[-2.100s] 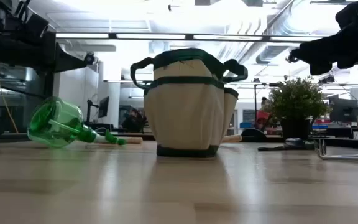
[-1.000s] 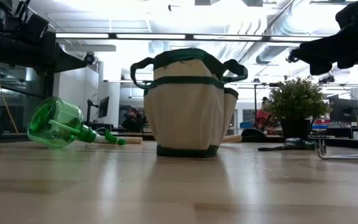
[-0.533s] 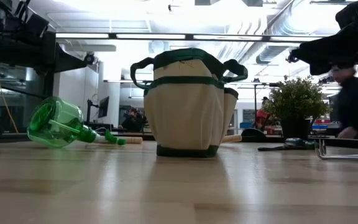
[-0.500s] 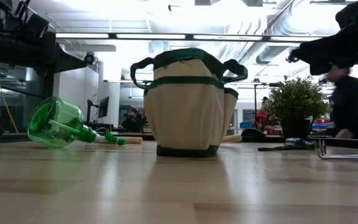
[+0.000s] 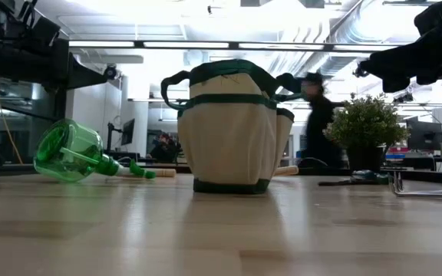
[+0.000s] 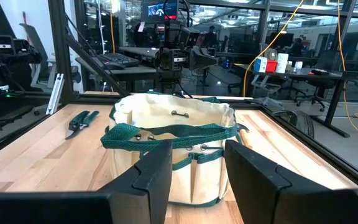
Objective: Pick & Place Garden tools in Gardening bag
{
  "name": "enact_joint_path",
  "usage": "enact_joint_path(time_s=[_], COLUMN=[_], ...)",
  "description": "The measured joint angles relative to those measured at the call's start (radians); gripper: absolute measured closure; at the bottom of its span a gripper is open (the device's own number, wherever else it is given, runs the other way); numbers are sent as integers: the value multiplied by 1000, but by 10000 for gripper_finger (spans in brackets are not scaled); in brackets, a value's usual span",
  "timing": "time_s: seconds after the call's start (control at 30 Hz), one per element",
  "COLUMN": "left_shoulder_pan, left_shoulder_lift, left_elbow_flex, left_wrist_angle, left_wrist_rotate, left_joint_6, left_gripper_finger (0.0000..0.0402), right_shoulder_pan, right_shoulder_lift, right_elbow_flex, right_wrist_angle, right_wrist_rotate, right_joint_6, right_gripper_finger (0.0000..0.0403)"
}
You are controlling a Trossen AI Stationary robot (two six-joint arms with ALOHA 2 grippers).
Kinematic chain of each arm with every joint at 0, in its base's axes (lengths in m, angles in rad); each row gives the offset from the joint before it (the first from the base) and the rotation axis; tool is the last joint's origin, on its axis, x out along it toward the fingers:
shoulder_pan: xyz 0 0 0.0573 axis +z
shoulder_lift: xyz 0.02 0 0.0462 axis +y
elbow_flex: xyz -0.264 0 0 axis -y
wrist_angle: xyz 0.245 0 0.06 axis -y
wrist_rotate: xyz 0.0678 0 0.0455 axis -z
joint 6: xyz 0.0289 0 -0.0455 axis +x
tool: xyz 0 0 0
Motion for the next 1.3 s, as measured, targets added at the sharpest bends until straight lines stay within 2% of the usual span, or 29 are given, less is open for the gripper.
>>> enact_joint_path(time_s=[0.8,0.97,1.1,1.2,1.3], left_shoulder_pan=[0,0,0,0,0], left_shoulder_lift=[0,0,0,0,0], left_elbow_flex=[0,0,0,0,0], left_wrist_angle=[0,0,0,0,0], left_wrist_rotate=[0,0,0,1,2], left_joint_6=[0,0,0,0,0], left_gripper_finger=[396,396,396,396,396], right_shoulder_pan=[0,0,0,0,0], right_shoulder_lift=[0,0,4,14,31], right_elbow_flex=[0,0,0,0,1], right_wrist_angle=[9,63,76,53,52], right_wrist_rotate=[42,135,155,195,206], right_joint_6=[-23,216,427,513,523], right_gripper_finger=[262,262,262,262,262])
